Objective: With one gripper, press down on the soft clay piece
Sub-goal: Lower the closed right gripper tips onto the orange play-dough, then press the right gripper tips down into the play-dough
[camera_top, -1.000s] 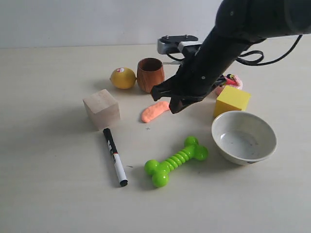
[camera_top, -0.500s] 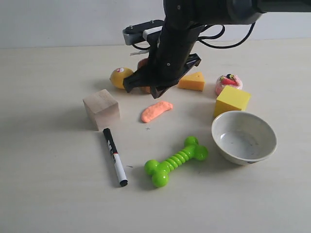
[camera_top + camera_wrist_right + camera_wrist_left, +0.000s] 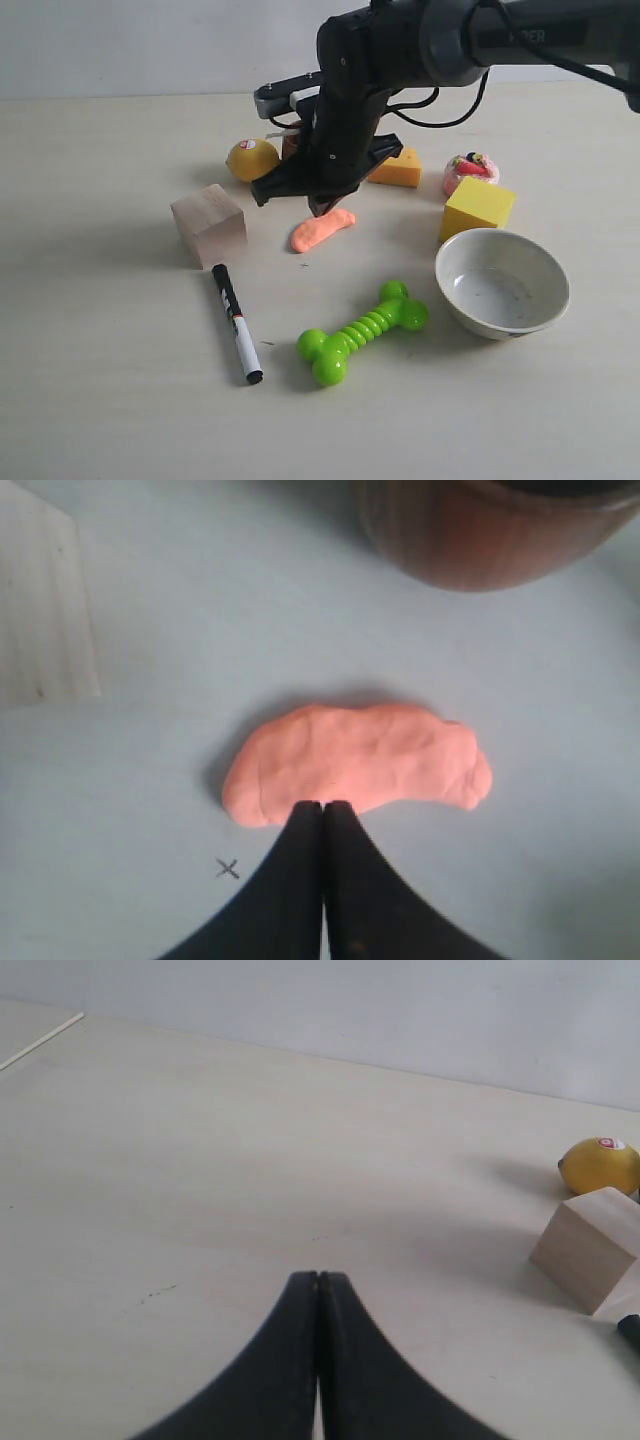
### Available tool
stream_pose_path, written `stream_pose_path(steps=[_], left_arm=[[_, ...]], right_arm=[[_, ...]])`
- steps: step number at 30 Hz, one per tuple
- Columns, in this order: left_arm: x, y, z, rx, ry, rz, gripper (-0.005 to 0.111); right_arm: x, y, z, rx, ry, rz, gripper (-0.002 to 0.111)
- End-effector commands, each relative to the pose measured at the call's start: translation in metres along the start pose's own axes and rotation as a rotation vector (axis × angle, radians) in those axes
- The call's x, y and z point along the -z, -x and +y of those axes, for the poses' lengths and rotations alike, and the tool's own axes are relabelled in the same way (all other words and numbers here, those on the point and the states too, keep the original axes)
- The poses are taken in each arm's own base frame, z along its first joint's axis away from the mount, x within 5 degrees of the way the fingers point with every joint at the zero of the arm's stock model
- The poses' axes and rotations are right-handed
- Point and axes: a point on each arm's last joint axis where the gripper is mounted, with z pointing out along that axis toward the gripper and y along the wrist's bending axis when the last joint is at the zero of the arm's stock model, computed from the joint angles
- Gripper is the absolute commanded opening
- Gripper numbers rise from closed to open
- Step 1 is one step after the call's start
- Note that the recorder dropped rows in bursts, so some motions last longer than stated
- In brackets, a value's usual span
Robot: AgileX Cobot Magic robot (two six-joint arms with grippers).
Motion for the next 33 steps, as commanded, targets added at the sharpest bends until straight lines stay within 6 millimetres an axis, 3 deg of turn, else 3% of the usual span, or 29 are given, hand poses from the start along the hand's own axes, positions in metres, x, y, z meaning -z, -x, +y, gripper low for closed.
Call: stream_pose_path(steps=[1, 9, 19, 33], left_arm=[[0.001, 0.002, 0.0, 0.005, -0.001, -0.017, 0.0], [0.001, 0.002, 0.0, 0.005, -0.001, -0.017, 0.0], [0.001, 0.002, 0.0, 0.005, -0.001, -0.017, 0.0], [0.001, 0.002, 0.0, 0.005, -0.001, -0.017, 0.0]], right_arm=[[-0.001, 0.01, 0.0, 0.002, -0.006, -0.022, 0.0], [-0.015, 0.011, -0.01, -0.028, -0.01, 0.027, 0.0], [-0.019, 0.011, -0.01, -0.026, -0.013, 0.03, 0.0], [-0.047, 0.003, -0.011, -0.033, -0.013, 0.092, 0.0]])
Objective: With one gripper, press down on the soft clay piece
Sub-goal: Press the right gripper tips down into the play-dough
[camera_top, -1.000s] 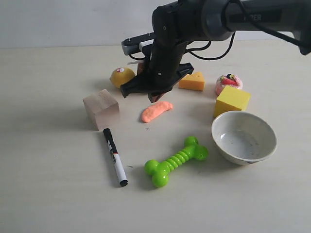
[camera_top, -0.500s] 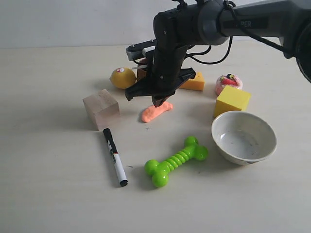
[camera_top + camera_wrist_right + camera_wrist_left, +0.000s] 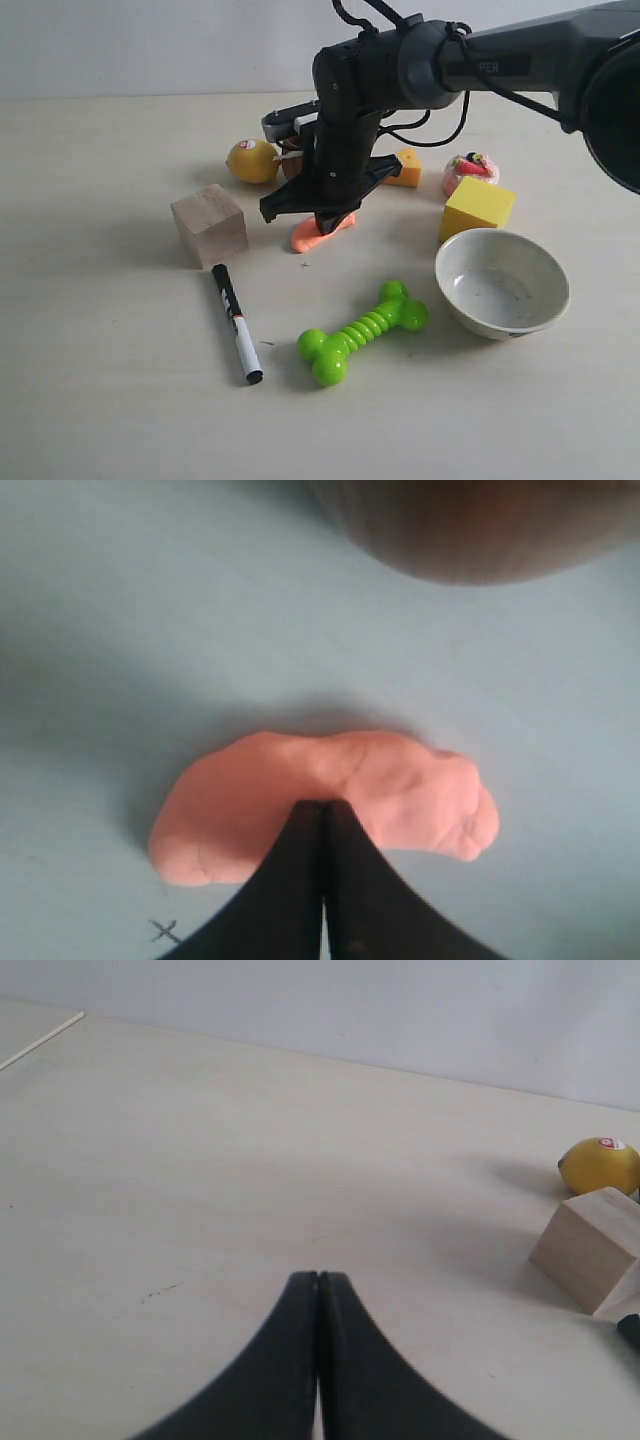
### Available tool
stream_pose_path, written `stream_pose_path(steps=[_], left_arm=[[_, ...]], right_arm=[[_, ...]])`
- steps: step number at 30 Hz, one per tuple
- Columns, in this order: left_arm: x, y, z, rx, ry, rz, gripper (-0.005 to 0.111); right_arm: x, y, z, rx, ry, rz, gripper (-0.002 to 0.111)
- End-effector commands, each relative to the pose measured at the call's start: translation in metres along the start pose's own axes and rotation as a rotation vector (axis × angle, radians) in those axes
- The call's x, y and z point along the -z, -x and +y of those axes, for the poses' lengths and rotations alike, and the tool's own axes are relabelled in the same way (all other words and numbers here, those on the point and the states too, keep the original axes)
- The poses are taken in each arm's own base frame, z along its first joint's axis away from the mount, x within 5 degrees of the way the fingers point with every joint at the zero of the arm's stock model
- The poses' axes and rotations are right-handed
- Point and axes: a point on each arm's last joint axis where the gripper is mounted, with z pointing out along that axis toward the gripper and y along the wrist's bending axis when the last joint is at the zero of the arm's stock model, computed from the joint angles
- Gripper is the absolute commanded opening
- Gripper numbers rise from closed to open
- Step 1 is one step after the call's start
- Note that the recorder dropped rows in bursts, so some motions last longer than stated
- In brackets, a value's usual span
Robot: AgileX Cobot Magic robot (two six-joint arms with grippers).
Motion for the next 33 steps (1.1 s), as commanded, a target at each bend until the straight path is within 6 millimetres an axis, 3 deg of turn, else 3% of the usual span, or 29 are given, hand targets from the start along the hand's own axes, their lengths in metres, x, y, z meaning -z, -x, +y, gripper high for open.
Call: stream_pose_path(steps=[1, 15, 33], left_arm=[[0.001, 0.002, 0.0, 0.005, -0.001, -0.017, 0.0], [0.001, 0.002, 0.0, 0.005, -0.001, -0.017, 0.0], [0.001, 0.002, 0.0, 0.005, -0.001, -0.017, 0.0]], right_arm=[[-0.01, 0.0, -0.001, -0.012, 0.007, 0.011, 0.0], [-0.02, -0.002, 0.001, -0.032, 0.027, 0.027, 0.0], [-0.049, -0.015, 0.004, -0.066, 0.051, 0.132, 0.0]])
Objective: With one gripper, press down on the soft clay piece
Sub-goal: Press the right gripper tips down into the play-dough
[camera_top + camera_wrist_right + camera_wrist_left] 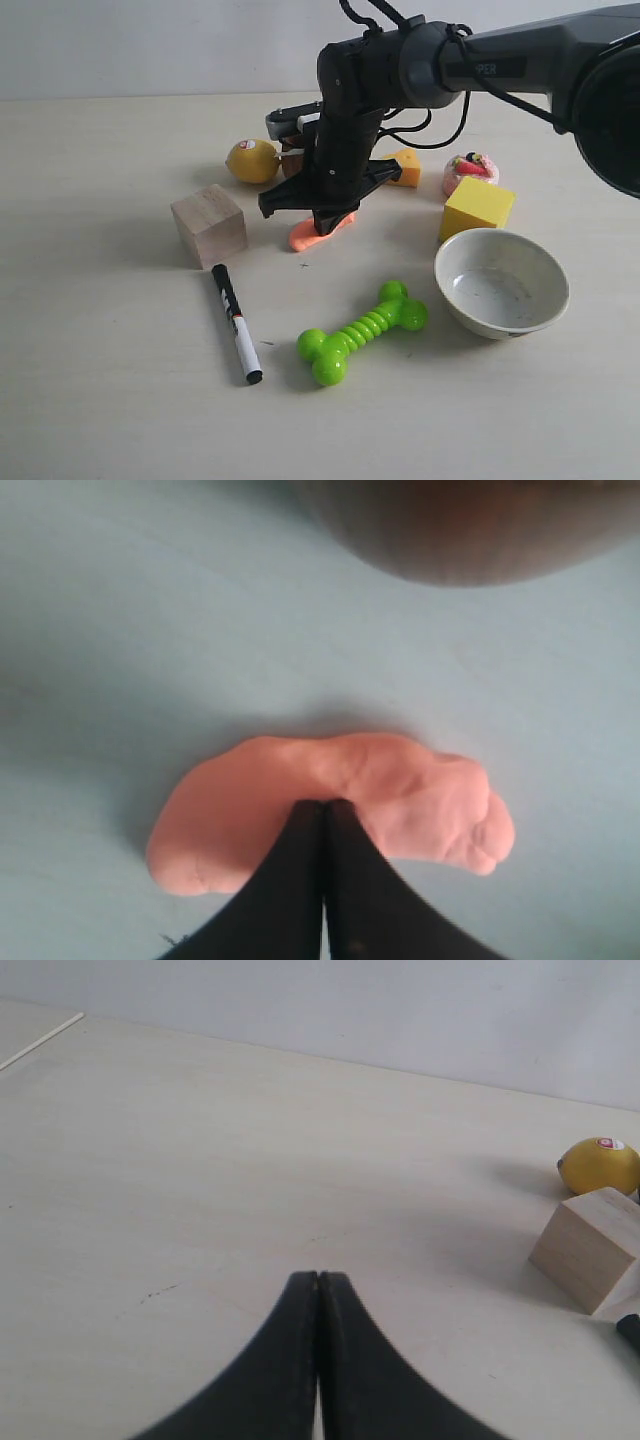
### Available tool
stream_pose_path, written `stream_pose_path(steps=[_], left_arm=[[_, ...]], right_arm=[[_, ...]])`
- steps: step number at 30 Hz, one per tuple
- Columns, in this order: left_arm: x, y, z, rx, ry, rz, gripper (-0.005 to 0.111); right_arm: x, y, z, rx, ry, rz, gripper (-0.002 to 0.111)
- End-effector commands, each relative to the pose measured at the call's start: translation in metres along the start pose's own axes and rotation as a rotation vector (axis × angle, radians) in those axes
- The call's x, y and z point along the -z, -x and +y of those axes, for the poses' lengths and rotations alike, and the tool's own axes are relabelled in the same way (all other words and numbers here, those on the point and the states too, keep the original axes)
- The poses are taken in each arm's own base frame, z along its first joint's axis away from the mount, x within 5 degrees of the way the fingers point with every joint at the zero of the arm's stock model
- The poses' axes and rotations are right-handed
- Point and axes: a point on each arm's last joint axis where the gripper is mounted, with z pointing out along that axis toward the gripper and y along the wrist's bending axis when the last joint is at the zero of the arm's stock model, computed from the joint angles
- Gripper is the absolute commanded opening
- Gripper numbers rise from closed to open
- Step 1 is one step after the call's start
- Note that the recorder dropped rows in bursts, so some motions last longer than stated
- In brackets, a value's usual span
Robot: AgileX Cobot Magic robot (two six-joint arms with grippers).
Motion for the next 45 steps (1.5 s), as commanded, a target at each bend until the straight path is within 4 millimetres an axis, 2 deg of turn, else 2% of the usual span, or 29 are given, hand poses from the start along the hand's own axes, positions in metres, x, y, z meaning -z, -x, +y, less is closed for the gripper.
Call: stream_pose_path(steps=[1, 6, 11, 13, 14, 20, 27, 32, 40, 45], left_arm=[[0.001, 0.002, 0.0, 0.005, -0.001, -0.017, 0.0], [0.001, 0.002, 0.0, 0.005, -0.001, -0.017, 0.0], [0.001, 0.002, 0.0, 0.005, -0.001, -0.017, 0.0], [0.001, 0.002, 0.0, 0.005, -0.001, -0.017, 0.0], [0.001, 0.002, 0.0, 0.005, -0.001, -0.017, 0.0], [0.001, 0.002, 0.0, 0.005, -0.001, -0.017, 0.0], [0.001, 0.002, 0.0, 0.005, -0.001, -0.017, 0.0], [0.001, 0.002, 0.0, 0.005, -0.001, -0.017, 0.0], [0.001, 0.002, 0.0, 0.005, -0.001, -0.017, 0.0], [0.001, 0.002, 0.0, 0.005, -0.001, -0.017, 0.0]], right_arm=[[-0.034, -0.013, 0.002, -0.02, 0.01, 0.089, 0.0], [-0.033, -0.015, 0.002, -0.011, 0.007, 0.115, 0.004], [-0.032, -0.02, 0.001, -0.005, 0.002, 0.163, 0.034], [-0.032, -0.02, 0.001, -0.005, 0.001, 0.171, 0.043], [-0.032, -0.021, 0.001, -0.005, 0.001, 0.173, 0.043], [-0.03, -0.019, 0.002, -0.004, 0.001, 0.176, 0.043], [-0.008, -0.005, 0.005, 0.005, 0.006, 0.118, 0.043], [-0.002, -0.001, 0.006, 0.007, 0.005, 0.118, 0.043], [-0.002, -0.002, 0.006, 0.01, 0.003, 0.128, 0.025], [-0.002, -0.002, 0.006, 0.01, 0.003, 0.128, 0.023]])
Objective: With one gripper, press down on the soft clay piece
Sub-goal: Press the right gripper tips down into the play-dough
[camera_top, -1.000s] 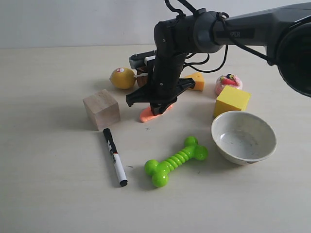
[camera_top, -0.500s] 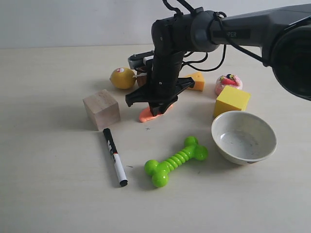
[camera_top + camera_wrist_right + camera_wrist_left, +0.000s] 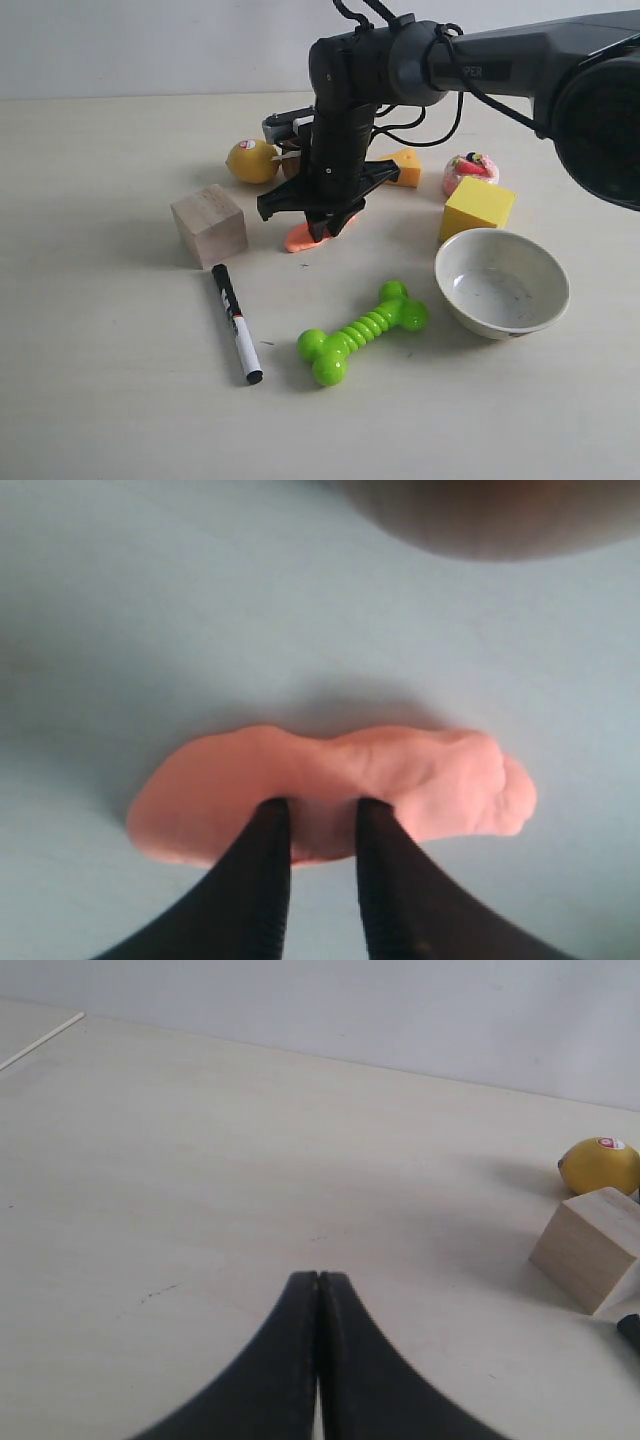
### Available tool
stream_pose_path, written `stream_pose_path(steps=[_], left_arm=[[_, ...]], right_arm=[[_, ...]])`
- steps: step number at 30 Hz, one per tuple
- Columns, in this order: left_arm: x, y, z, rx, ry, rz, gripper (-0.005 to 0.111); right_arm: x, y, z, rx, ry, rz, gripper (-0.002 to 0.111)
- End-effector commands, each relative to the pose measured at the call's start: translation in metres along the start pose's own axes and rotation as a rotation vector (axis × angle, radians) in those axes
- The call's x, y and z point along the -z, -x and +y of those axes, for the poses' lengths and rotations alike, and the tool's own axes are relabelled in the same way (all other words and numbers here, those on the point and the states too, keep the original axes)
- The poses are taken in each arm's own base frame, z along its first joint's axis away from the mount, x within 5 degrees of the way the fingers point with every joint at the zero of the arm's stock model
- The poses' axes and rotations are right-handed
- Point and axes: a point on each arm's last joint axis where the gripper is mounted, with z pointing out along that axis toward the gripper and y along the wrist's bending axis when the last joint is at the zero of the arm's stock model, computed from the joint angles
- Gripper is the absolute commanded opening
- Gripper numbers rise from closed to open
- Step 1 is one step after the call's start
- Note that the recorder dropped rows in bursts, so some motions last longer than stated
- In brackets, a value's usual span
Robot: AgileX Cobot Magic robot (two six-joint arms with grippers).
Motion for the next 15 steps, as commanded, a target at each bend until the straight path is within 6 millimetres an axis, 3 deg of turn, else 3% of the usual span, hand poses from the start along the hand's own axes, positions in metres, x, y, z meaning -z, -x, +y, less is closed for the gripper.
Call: stream_pose_path(steps=[1, 15], left_arm=[[0.001, 0.002, 0.0, 0.005, -0.001, -0.017, 0.0], [0.001, 0.002, 0.0, 0.005, -0.001, -0.017, 0.0]], right_arm=[[-0.009, -0.007, 0.004, -0.002, 0.012, 0.068, 0.023], [0.01, -0.004, 0.005, 0.01, 0.005, 0.022, 0.023]])
